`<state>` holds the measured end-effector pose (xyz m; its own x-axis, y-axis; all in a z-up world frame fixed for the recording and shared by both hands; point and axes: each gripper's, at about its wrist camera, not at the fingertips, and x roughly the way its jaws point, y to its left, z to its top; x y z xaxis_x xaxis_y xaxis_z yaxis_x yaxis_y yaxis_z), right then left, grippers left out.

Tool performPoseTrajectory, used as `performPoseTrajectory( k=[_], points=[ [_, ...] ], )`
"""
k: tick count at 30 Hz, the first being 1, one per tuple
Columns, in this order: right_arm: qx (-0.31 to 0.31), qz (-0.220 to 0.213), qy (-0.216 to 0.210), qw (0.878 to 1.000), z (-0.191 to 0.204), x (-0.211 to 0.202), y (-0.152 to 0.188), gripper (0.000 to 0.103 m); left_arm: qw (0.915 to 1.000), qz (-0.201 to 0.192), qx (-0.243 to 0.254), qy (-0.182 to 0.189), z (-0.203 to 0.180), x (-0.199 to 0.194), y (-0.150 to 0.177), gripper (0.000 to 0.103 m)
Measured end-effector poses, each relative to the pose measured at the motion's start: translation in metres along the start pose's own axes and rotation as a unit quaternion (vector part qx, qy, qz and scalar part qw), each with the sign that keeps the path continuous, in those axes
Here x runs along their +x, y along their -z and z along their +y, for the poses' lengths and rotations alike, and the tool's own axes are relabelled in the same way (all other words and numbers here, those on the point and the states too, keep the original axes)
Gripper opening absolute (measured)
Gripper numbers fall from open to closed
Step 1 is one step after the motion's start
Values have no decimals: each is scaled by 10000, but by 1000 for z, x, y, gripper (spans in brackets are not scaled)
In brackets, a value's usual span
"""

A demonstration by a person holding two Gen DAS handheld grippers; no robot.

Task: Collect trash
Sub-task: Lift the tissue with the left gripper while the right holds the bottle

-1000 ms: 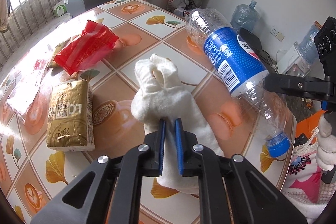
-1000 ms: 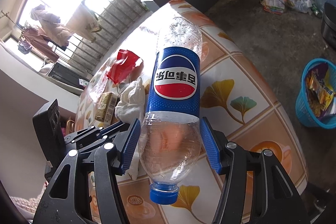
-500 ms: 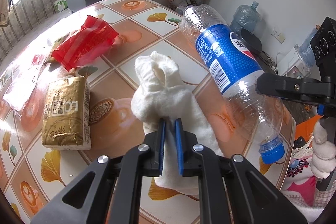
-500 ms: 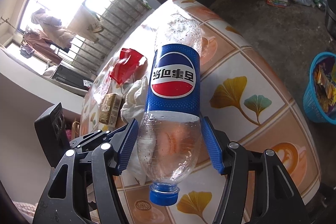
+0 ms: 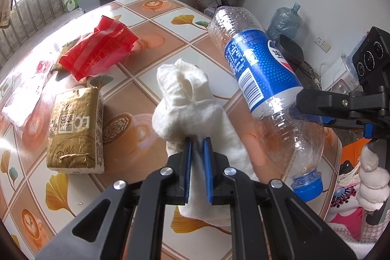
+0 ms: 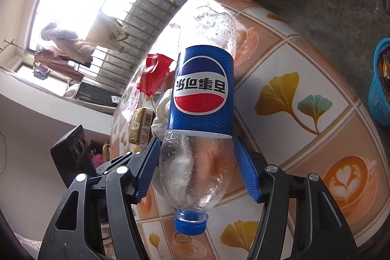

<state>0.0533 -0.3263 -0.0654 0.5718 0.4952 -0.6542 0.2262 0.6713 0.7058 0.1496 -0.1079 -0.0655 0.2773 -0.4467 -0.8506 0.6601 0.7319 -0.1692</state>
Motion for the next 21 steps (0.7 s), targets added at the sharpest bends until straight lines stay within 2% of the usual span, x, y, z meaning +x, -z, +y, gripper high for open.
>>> performPoseTrajectory(
  k=[21],
  points=[
    [101,-301,-83,9995,-8,-23,1,57,9997,-200,-108,28,6,-15,-1,6]
  ],
)
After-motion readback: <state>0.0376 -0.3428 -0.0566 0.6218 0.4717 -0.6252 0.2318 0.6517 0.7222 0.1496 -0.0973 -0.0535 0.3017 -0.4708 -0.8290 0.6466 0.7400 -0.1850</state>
